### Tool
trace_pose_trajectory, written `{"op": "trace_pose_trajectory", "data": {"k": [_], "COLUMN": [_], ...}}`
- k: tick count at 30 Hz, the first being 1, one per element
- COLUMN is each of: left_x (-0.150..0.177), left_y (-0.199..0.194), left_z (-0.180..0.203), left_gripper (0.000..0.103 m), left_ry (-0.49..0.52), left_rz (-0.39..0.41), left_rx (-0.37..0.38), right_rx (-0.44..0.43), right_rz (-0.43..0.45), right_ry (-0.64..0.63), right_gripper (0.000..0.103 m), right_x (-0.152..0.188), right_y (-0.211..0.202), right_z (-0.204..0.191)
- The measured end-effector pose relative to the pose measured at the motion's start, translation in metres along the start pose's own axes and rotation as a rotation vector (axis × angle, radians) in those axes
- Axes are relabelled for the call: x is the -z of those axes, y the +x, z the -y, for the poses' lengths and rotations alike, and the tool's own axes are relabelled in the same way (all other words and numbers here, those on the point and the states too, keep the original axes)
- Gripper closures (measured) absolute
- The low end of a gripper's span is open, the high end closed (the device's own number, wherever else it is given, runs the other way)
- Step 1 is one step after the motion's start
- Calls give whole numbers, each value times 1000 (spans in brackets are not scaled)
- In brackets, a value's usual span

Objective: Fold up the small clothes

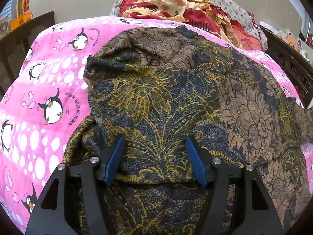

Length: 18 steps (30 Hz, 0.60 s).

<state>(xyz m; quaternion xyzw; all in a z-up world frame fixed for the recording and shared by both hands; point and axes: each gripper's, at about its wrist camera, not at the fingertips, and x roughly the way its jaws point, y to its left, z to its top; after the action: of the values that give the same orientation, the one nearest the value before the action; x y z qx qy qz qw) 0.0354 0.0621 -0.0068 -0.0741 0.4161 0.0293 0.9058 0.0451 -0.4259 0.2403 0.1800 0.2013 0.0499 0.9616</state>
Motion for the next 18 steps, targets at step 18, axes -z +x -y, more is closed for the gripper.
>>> {"op": "trace_pose_trajectory", "data": {"k": [18], "left_x": [-33], "left_y": [-39], "left_z": [26], "left_gripper": [32], "left_ry": [36], "left_rz": [13], "left_rx": [270], "right_rx": [-225], "right_rz": [-532], "right_ry": [-423], "right_gripper": [70], "right_x": [292], "right_y": [149], "right_z": [-226]}}
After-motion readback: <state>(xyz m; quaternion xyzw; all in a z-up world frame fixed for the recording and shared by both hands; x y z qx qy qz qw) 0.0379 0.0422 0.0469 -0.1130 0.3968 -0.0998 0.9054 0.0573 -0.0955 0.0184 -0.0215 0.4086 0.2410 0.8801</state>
